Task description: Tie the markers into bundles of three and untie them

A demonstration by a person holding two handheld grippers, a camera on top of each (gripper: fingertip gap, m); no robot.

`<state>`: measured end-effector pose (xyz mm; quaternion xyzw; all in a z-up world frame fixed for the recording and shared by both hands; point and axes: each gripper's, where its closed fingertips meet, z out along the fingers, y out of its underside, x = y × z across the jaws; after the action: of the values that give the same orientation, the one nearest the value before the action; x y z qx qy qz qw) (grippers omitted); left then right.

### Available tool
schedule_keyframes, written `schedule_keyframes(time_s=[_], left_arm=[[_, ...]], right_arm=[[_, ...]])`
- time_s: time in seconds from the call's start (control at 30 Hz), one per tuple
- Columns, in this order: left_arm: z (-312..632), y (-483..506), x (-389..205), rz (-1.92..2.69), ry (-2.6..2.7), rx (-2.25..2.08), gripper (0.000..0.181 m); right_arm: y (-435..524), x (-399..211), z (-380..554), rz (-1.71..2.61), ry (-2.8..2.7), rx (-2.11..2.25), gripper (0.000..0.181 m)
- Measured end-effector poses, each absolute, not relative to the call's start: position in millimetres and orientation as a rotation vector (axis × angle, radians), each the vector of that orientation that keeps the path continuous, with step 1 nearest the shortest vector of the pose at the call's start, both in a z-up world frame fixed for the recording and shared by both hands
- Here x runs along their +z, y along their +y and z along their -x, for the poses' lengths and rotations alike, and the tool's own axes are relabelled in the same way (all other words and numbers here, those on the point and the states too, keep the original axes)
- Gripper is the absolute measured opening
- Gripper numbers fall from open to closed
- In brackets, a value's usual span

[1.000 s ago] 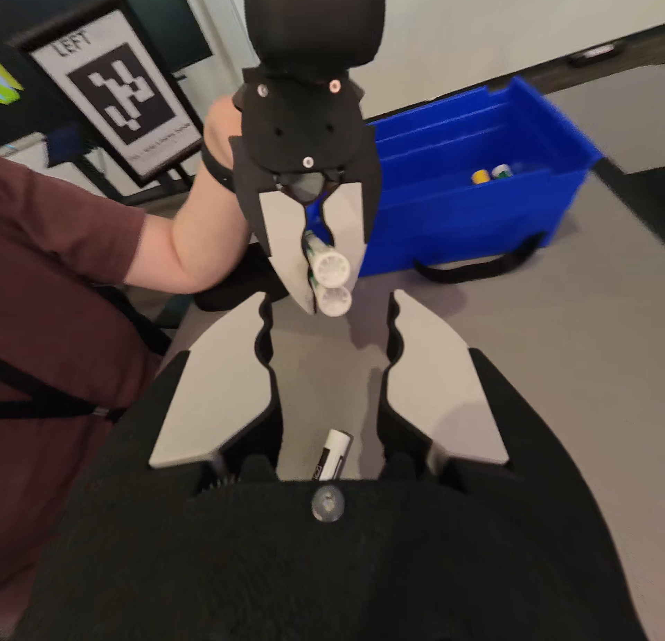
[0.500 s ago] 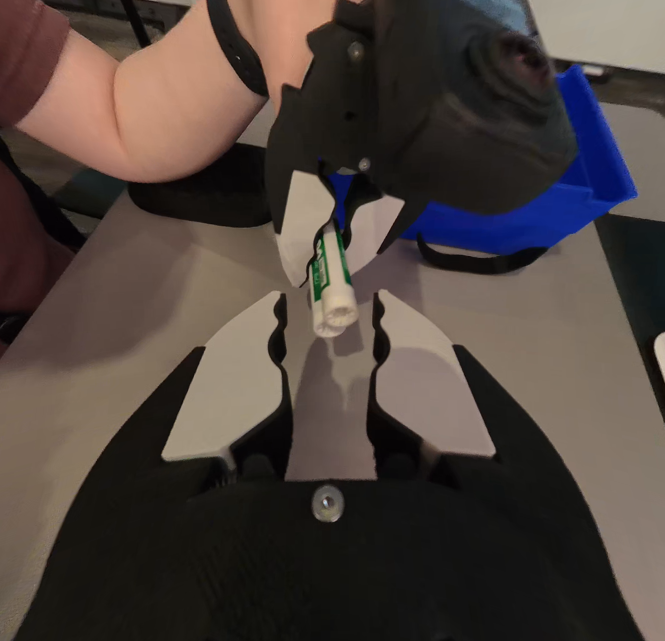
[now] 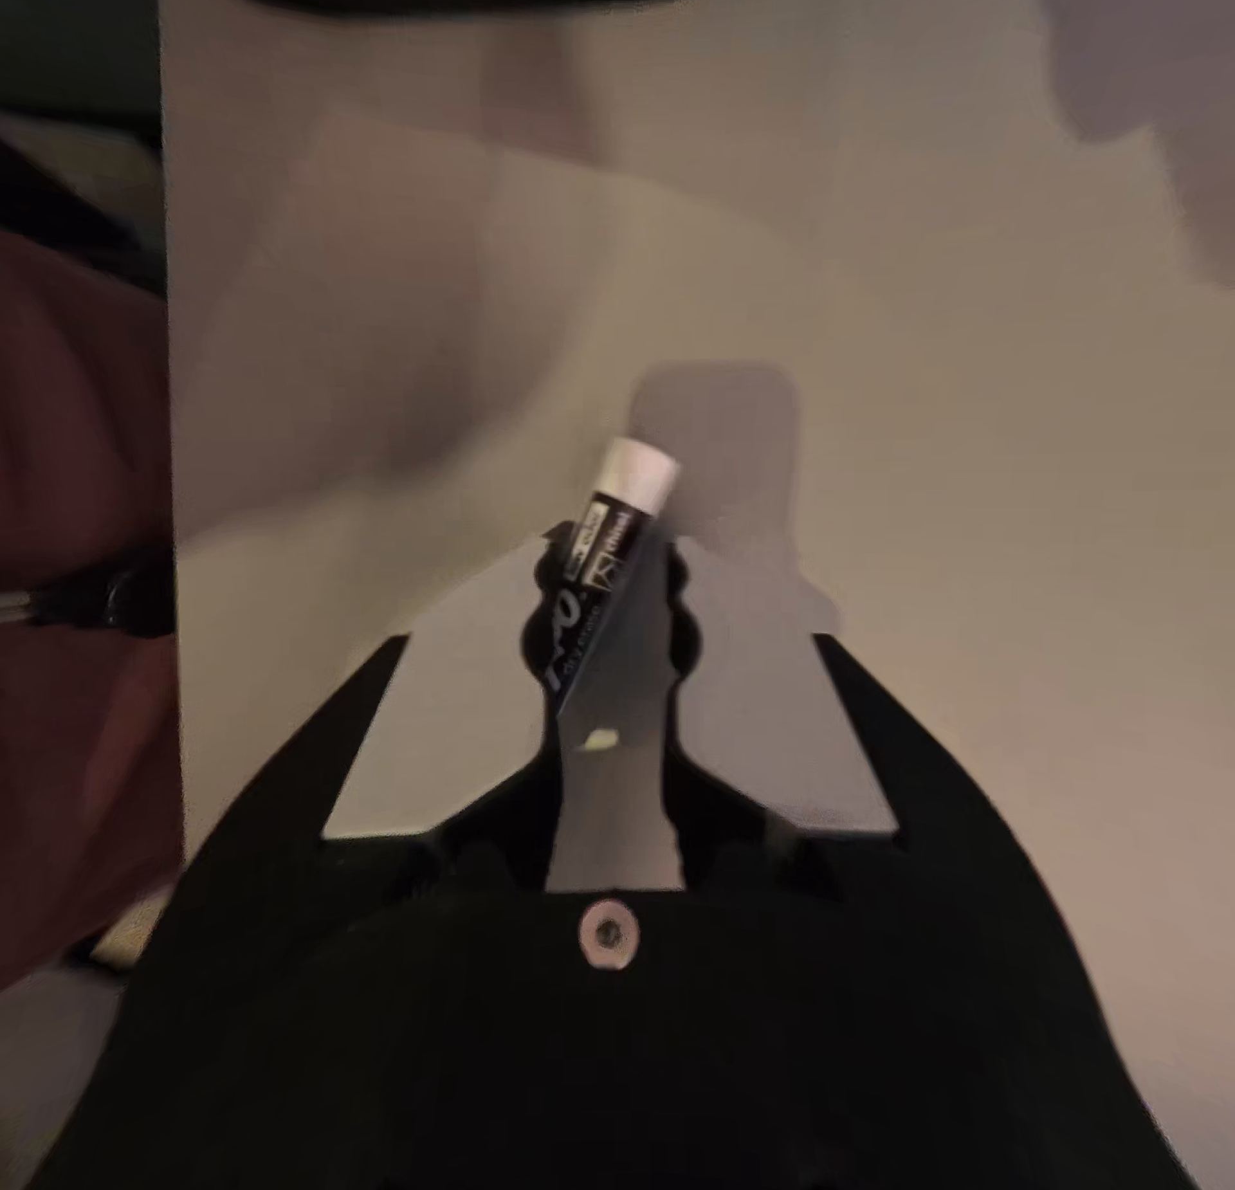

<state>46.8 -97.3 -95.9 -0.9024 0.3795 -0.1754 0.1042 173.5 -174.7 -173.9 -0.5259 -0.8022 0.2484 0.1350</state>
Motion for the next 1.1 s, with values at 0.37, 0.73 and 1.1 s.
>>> schedule_keyframes(time_s=[0.37, 0.73, 1.1], left_arm=[[-49, -88, -97, 2.681, 1.008, -0.530, 0.015], [-98, -68, -114, 2.661, 1.033, -0.643, 0.014], [-96, -58, -103, 2.604, 0.883, -0.710, 0.014]], right_arm=[[-73, -146, -138, 2.247, -1.500, 1.312, 0.020], [-25, -169, -170, 2.455, -1.340, 1.057, 0.035], [-35, -177, -167, 2.441, -1.636, 0.793, 0.020]])
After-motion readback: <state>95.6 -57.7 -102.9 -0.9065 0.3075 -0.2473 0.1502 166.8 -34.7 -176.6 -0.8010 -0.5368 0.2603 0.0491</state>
